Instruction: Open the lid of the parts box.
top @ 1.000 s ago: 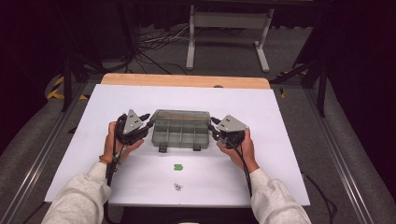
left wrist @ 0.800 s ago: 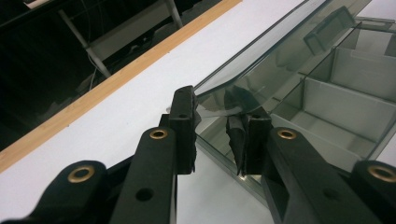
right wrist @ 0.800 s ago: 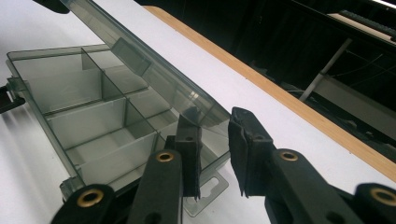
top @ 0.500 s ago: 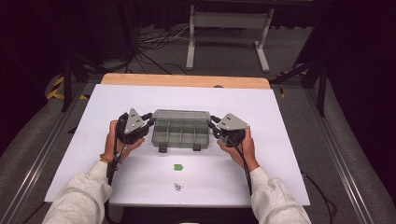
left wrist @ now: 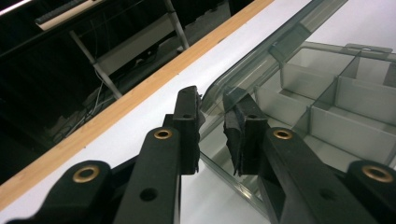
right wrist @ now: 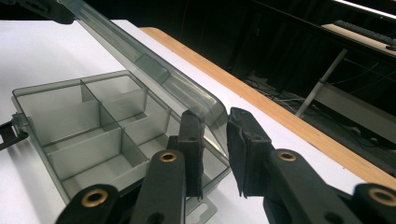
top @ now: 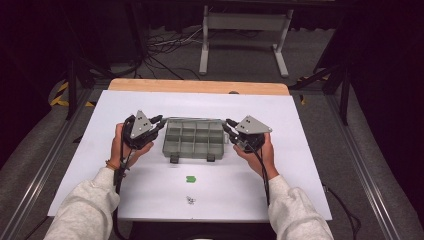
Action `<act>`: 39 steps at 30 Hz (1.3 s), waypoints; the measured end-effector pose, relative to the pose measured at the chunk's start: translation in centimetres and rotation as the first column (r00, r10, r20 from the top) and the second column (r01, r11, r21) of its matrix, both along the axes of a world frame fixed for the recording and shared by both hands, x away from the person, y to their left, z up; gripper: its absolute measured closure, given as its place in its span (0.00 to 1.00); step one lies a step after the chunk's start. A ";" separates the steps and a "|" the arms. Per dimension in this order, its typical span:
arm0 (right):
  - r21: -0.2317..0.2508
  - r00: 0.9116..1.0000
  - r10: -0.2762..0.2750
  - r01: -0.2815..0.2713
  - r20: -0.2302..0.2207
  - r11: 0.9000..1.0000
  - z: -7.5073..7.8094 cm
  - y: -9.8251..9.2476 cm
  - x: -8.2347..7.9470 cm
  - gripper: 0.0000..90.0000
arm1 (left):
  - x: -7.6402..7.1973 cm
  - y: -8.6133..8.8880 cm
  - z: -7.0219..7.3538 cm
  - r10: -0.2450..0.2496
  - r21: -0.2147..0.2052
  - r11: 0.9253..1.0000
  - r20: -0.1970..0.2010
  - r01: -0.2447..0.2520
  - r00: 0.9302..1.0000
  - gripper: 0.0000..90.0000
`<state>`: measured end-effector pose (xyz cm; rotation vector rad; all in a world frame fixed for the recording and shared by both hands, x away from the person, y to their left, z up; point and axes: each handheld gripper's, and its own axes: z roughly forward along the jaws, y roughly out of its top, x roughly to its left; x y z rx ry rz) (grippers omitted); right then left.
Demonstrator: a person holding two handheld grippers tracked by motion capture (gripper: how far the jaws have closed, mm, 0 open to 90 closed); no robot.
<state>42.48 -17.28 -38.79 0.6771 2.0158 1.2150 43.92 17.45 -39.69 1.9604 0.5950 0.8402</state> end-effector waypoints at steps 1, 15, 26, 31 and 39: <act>0.003 1.000 -0.002 0.002 0.001 1.000 0.2 0.0 0.1 0.85 | 0.0 0.0 0.1 0.003 -0.002 1.000 0.001 -0.003 1.000 0.84; 0.019 0.999 -0.018 0.019 -0.035 1.000 1.8 0.0 1.5 0.87 | 1.3 0.1 1.3 0.007 -0.017 1.000 0.000 -0.007 1.000 0.88; 0.022 0.998 -0.031 0.033 -0.060 0.999 2.0 0.5 2.6 0.86 | 2.0 0.1 1.4 0.012 -0.047 0.999 -0.007 -0.012 1.000 0.87; 0.042 0.997 -0.039 0.042 -0.070 0.998 2.2 0.5 3.3 0.87 | 2.4 -0.1 1.4 0.019 -0.041 0.999 -0.010 -0.019 1.000 0.85; 0.072 0.996 -0.051 0.056 -0.077 0.996 2.2 0.4 3.9 0.86 | 3.5 -0.4 1.0 0.032 -0.045 0.998 -0.030 -0.034 0.999 0.85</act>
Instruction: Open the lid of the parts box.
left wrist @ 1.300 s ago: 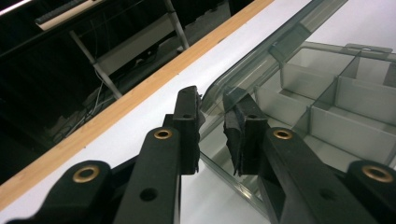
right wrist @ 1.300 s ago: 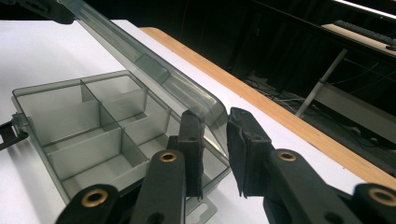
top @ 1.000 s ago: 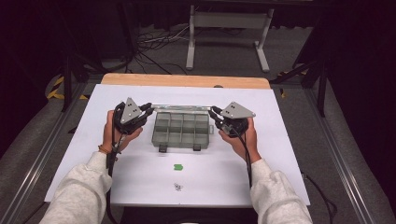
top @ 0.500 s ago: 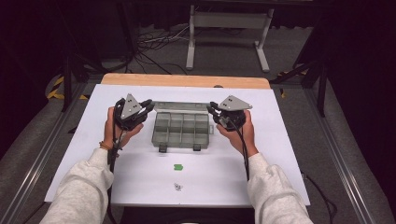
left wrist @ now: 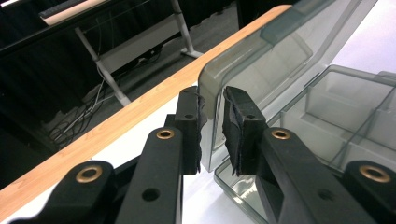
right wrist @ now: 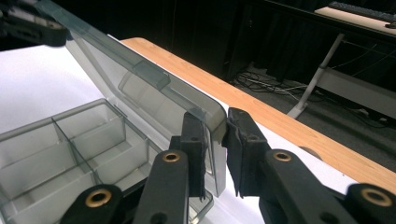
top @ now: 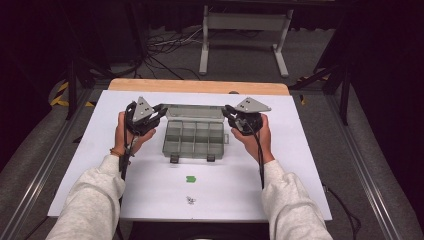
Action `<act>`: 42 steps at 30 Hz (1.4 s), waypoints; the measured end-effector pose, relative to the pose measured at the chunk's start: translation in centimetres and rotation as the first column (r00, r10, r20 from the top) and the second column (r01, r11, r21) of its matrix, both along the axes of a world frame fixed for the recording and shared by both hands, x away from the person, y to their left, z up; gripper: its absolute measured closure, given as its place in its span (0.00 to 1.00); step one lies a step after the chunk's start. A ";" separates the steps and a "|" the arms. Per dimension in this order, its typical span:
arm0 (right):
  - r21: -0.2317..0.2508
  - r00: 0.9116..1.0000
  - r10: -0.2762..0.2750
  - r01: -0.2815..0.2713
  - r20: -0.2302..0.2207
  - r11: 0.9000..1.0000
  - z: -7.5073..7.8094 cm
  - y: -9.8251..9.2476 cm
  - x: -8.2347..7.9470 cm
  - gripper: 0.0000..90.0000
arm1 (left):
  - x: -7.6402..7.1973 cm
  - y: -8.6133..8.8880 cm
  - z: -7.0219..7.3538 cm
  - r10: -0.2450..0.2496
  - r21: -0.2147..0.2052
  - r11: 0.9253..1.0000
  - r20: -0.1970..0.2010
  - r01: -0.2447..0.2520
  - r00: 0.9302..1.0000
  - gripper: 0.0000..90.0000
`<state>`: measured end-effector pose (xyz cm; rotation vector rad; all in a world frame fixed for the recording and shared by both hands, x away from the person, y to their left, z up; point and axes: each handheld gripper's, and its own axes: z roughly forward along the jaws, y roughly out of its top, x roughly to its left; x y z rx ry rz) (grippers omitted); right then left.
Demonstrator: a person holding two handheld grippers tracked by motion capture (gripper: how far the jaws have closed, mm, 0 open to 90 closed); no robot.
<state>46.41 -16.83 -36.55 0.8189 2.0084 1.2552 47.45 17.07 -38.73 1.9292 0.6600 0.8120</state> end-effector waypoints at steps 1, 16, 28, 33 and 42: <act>0.002 1.000 -0.003 0.003 -0.003 1.000 0.0 0.0 0.1 0.86 | 0.1 -0.1 -0.2 0.002 -0.010 1.000 -0.013 -0.002 1.000 0.85; 0.046 0.999 -0.039 0.040 -0.028 0.998 -0.8 0.2 1.8 0.84 | 1.9 -0.6 -1.3 0.039 -0.026 0.999 -0.071 -0.041 0.997 0.85; 0.072 0.997 -0.069 0.071 -0.034 0.995 -1.9 0.3 2.8 0.85 | 3.0 -0.8 -2.3 0.064 -0.064 0.995 -0.113 -0.072 0.992 0.85; 0.096 0.995 -0.088 0.091 -0.040 0.991 -2.6 0.4 3.3 0.84 | 3.3 -1.0 -2.9 0.083 -0.067 0.993 -0.136 -0.093 0.987 0.85; 0.087 0.992 -0.112 0.117 -0.061 0.989 -3.8 0.7 4.1 0.84 | 3.8 -1.2 -3.9 0.105 -0.061 0.991 -0.170 -0.116 0.980 0.86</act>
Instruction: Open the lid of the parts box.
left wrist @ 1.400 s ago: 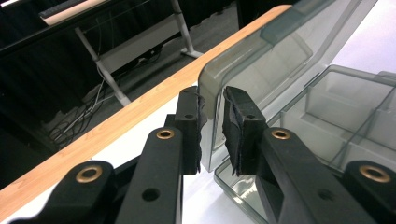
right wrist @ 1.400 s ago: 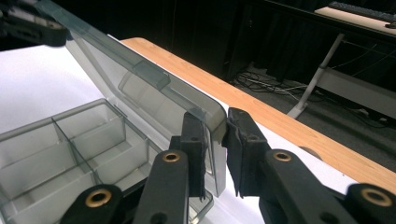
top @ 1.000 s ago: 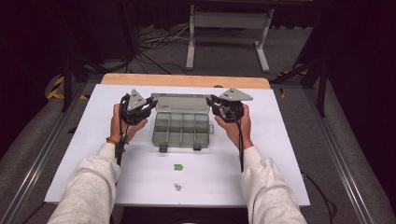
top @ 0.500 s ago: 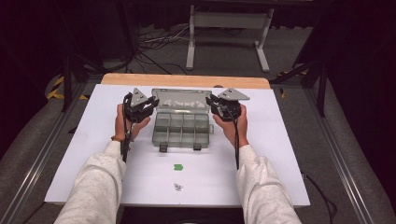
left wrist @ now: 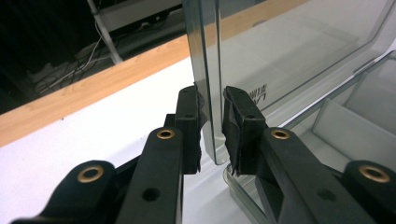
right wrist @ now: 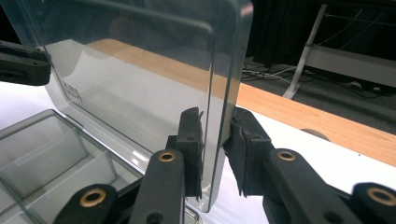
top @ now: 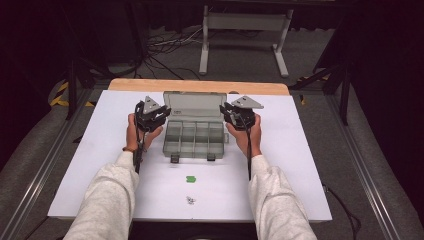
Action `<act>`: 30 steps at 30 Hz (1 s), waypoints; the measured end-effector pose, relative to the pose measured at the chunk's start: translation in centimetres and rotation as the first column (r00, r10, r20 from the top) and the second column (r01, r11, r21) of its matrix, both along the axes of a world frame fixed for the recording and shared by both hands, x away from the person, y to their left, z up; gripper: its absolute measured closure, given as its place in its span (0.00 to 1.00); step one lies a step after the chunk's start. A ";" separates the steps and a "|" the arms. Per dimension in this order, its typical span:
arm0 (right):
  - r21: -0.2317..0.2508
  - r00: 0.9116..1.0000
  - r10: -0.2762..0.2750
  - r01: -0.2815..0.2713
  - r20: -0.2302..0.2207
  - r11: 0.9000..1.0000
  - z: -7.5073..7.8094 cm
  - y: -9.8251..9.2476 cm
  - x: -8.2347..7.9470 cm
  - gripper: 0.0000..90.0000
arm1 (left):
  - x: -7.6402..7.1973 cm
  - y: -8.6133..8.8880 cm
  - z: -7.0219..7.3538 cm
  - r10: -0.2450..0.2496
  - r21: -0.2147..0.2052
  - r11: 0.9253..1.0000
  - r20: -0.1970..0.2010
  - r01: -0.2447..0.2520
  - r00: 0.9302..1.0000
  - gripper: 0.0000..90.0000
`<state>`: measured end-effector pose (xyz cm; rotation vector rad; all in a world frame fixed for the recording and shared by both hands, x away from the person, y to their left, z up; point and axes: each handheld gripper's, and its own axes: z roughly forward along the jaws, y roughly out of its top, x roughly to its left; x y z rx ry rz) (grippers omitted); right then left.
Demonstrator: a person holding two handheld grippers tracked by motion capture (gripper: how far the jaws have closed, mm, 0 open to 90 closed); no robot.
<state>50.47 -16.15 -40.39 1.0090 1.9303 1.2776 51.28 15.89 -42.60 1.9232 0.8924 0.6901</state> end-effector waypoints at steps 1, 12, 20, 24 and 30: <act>-0.001 1.000 -0.004 0.004 -0.004 1.000 -0.2 0.0 0.1 0.84 | 0.1 0.0 -0.2 0.000 0.000 1.000 -0.007 0.000 1.000 0.86; -0.016 0.998 -0.016 0.016 -0.054 1.000 -1.6 0.3 0.9 0.80 | 0.5 -0.2 -1.2 0.018 0.021 1.000 -0.034 -0.017 0.999 0.85; -0.036 0.997 -0.016 0.013 -0.082 0.999 -2.1 0.4 1.2 0.80 | 0.7 -0.4 -1.6 0.024 0.036 0.999 -0.048 -0.022 0.999 0.86; -0.048 0.995 -0.023 0.018 -0.095 0.999 -2.4 0.5 1.3 0.81 | 0.7 -0.5 -1.9 0.030 0.041 0.999 -0.054 -0.027 0.998 0.86; -0.064 0.993 -0.039 0.032 -0.112 0.997 -3.0 0.7 1.5 0.80 | 0.8 -0.6 -2.3 0.041 0.047 0.998 -0.057 -0.039 0.998 0.88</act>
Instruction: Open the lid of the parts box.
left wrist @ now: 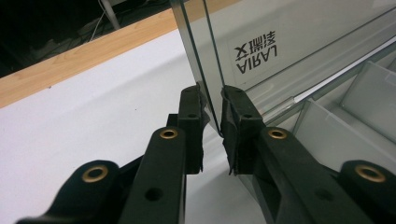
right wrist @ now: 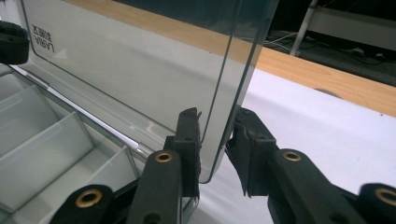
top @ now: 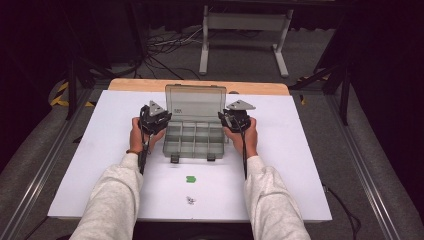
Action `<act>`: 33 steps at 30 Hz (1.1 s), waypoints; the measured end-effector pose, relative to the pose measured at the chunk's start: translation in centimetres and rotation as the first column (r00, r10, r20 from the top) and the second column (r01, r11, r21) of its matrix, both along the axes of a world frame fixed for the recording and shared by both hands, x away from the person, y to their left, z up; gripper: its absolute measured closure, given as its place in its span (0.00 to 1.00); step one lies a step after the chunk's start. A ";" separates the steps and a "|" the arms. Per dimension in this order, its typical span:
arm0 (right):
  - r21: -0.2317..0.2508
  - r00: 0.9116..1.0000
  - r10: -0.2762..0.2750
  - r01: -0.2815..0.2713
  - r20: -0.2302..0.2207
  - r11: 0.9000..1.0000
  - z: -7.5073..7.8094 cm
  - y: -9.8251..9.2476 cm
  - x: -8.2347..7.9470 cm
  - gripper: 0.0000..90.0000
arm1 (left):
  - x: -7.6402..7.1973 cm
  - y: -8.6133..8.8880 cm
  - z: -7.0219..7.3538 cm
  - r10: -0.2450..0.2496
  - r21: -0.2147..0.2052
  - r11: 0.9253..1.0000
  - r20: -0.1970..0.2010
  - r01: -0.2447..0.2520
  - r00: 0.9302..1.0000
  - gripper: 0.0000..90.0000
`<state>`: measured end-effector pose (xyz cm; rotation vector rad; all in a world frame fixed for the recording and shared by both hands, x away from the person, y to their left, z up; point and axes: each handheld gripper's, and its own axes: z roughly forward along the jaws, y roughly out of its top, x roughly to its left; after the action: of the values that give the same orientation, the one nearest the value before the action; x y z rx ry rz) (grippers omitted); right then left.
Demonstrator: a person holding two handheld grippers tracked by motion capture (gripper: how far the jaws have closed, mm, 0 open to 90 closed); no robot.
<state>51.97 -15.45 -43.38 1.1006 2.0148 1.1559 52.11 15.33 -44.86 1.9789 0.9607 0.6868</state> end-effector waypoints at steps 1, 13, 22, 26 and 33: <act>-0.001 1.000 -0.004 0.004 -0.004 1.000 -0.2 0.1 0.1 0.80 | 0.0 0.0 0.0 0.004 0.002 1.000 0.000 -0.004 1.000 0.88; -0.008 0.999 -0.013 0.013 -0.038 1.000 -0.9 0.5 0.2 0.77 | 0.0 0.1 -0.1 0.012 0.000 1.000 -0.010 -0.012 1.000 0.87; -0.002 0.999 -0.021 0.021 -0.045 1.000 -1.0 0.6 0.2 0.77 | -0.1 0.1 -0.2 0.015 -0.010 1.000 -0.015 -0.015 1.000 0.87; 0.002 0.999 -0.030 0.030 -0.044 1.000 -1.0 0.7 0.1 0.77 | 0.0 0.0 -0.1 0.021 0.008 1.000 -0.003 -0.021 1.000 0.86; -0.007 0.998 -0.044 0.044 -0.044 0.999 -0.9 0.9 0.0 0.76 | 0.0 0.0 -0.1 0.026 0.017 0.999 0.000 -0.026 1.000 0.85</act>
<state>51.95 -14.57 -44.30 1.1705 2.0161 1.1115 52.07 15.29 -44.94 1.9846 0.9857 0.7119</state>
